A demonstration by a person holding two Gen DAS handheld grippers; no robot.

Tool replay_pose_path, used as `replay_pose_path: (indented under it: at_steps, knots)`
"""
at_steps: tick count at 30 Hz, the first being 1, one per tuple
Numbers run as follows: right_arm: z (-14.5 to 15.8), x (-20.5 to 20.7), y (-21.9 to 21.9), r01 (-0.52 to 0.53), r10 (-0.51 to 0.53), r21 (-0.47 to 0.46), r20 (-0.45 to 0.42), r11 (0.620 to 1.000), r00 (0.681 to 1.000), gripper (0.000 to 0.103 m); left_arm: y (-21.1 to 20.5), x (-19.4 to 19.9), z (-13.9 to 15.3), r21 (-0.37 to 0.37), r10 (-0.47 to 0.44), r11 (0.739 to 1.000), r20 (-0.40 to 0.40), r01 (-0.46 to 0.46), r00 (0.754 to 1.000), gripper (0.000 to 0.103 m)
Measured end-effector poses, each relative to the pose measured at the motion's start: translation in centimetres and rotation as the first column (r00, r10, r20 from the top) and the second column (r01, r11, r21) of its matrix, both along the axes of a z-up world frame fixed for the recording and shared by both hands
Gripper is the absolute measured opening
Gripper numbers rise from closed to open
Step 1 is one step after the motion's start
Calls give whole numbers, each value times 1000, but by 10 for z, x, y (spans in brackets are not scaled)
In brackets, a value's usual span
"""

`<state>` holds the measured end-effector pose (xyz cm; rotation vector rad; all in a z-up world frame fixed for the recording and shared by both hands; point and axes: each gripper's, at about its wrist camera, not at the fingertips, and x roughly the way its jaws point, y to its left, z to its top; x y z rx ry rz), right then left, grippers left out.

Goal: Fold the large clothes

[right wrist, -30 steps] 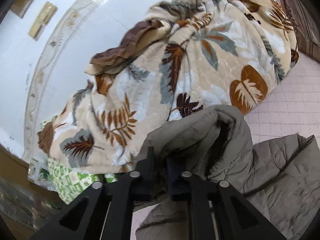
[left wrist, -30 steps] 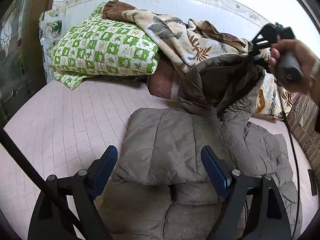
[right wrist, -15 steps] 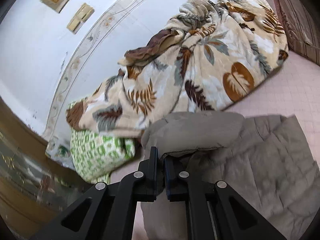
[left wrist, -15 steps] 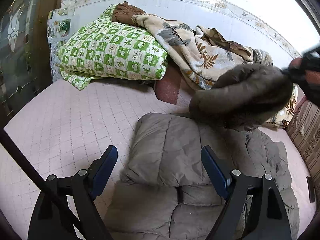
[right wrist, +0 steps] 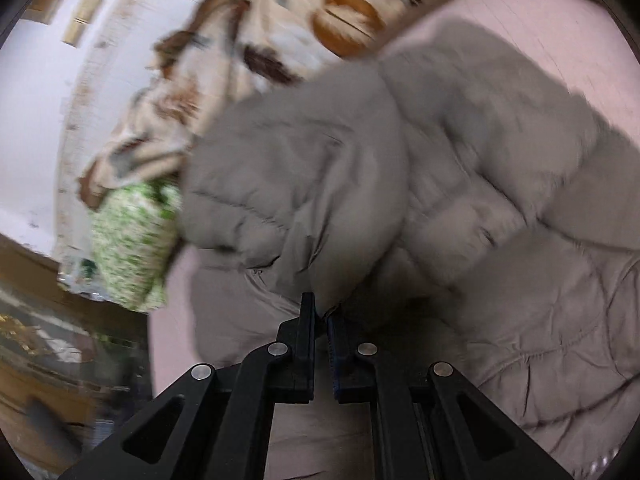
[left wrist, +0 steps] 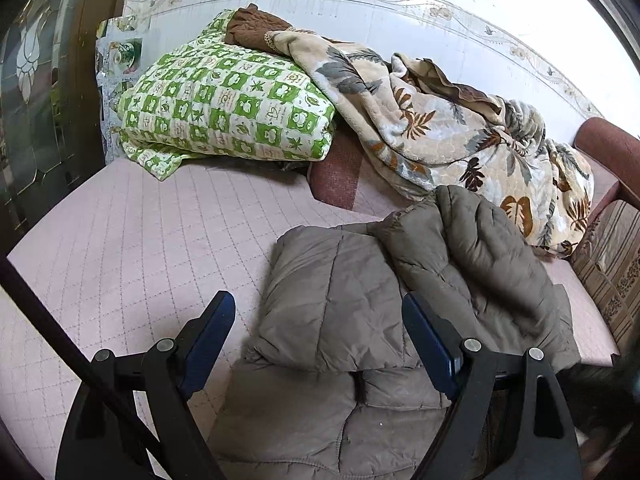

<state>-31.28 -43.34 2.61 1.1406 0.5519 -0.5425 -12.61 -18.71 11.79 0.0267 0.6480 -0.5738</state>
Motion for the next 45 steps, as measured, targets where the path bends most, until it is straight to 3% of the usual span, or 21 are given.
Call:
replay_pose_path:
  at_steps: [3,6,10,16,20,23,26,28,34,38,41,45]
  knots:
    - [-23,7,-5,-15,15,4,-23,1000,1000,6,-2,0,-2,7,-3,1000,-2,3,1000,85]
    - [-24,8,-8,-46,46,-9,-3,999,999,10,-3,0,-2,8,-4,1000,-5,5,1000,85]
    - [-5,-2,-6,-114,112,-65,-33,991,993,24,-4,2,-3,3,-11,1000,-18,11,1000,85]
    - [32,-27,7,-183,177,-172,-47,968,983,24,-7,0,-6,17,-31,999,-27,31,999,85]
    - [72,-28,-3,-178,167,-353,-61,918,984,24,-14,-1,-4,15,-46,999,-35,46,998,85]
    - [98,-17,-17,-160,159,-430,-39,888,987,24,-26,-3,7,17,-66,998,-20,66,998,85]
    - [110,5,-33,-189,161,-521,-99,832,982,24,-48,-2,20,33,-90,995,13,90,996,85]
    - [108,18,-49,-194,152,-546,-123,815,981,24,-71,2,27,30,-128,991,-1,128,992,85]
    - [74,44,-96,-241,178,-487,-172,839,969,24,-151,18,13,39,-223,973,-67,226,973,85]
    - [48,52,-115,-290,239,-434,-168,853,956,24,-175,33,-28,153,-196,966,-106,210,975,85]
    - [27,57,-111,-370,290,-441,-239,818,927,24,-166,47,-67,180,-158,965,-191,193,969,85]
    - [0,65,-103,-456,317,-434,-356,777,879,24,-168,31,-85,272,-174,943,-89,192,981,86]
